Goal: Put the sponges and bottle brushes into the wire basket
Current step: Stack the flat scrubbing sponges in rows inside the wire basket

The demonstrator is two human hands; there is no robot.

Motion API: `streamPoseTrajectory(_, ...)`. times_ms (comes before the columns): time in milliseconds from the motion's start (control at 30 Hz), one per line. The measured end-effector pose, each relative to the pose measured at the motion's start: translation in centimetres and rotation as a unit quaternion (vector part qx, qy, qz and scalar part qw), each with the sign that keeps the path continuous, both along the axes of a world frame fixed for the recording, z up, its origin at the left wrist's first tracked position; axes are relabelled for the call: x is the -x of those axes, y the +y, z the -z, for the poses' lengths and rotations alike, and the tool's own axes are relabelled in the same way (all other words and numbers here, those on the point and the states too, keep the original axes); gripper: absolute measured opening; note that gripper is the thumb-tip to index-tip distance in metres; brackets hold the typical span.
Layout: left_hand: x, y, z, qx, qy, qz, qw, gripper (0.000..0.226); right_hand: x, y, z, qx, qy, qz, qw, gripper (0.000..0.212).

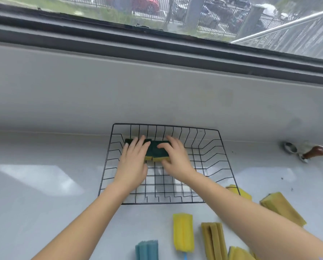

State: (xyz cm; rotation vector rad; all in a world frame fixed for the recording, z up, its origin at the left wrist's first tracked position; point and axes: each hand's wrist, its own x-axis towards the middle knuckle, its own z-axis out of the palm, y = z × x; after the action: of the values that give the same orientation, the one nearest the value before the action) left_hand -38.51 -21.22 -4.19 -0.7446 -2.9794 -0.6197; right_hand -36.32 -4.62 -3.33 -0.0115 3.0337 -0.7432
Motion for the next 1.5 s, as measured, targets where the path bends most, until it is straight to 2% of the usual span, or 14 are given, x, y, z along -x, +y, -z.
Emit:
streamPoseTrajectory(100, -2.9, -0.5, -2.4, 0.013, 0.037, 0.009, 0.999, 0.071, -2.1, -0.3, -2.7, 0.033, 0.042, 0.000, 0.999, 0.046)
streamPoseTrajectory(233, -6.7, -0.6, -5.6, 0.006, 0.062, -0.007, 0.998, 0.073, -6.1, 0.7, -6.2, 0.003, 0.076, -0.017, 0.997, 0.051)
streamPoseTrajectory(433, -11.8, 2.0, -8.8, -0.035, 0.038, -0.001, 0.999, 0.079, -12.2, 3.5, -9.2, -0.047, 0.068, -0.032, 0.996, 0.057)
streamPoseTrajectory(667, -18.6, 7.2, -9.4, -0.035, 0.020, 0.030, 0.999, 0.079, -19.6, 9.6, -9.9, -0.038, 0.070, 0.023, 0.997, 0.058)
streamPoseTrajectory(967, -26.2, 15.5, -5.4, 0.021, -0.044, 0.069, 0.996, 0.081, -28.1, 17.1, -6.0, -0.049, -0.020, 0.065, 0.996, 0.056)
streamPoseTrajectory(1200, -30.2, 17.9, -2.9, -0.005, -0.147, 0.069, 0.987, 0.084, -30.8, 18.7, -2.8, -0.033, -0.079, 0.015, 0.996, 0.055)
streamPoseTrajectory(1367, -31.6, 18.3, -1.3, 0.056, -0.160, 0.052, 0.984, 0.076, -30.9, 18.9, -1.6, 0.002, -0.143, -0.018, 0.990, 0.058)
streamPoseTrajectory(1500, -33.6, 19.1, 0.2, 0.075, -0.173, 0.032, 0.981, 0.072, -31.7, 19.3, -0.1, -0.008, -0.184, -0.044, 0.982, 0.060)
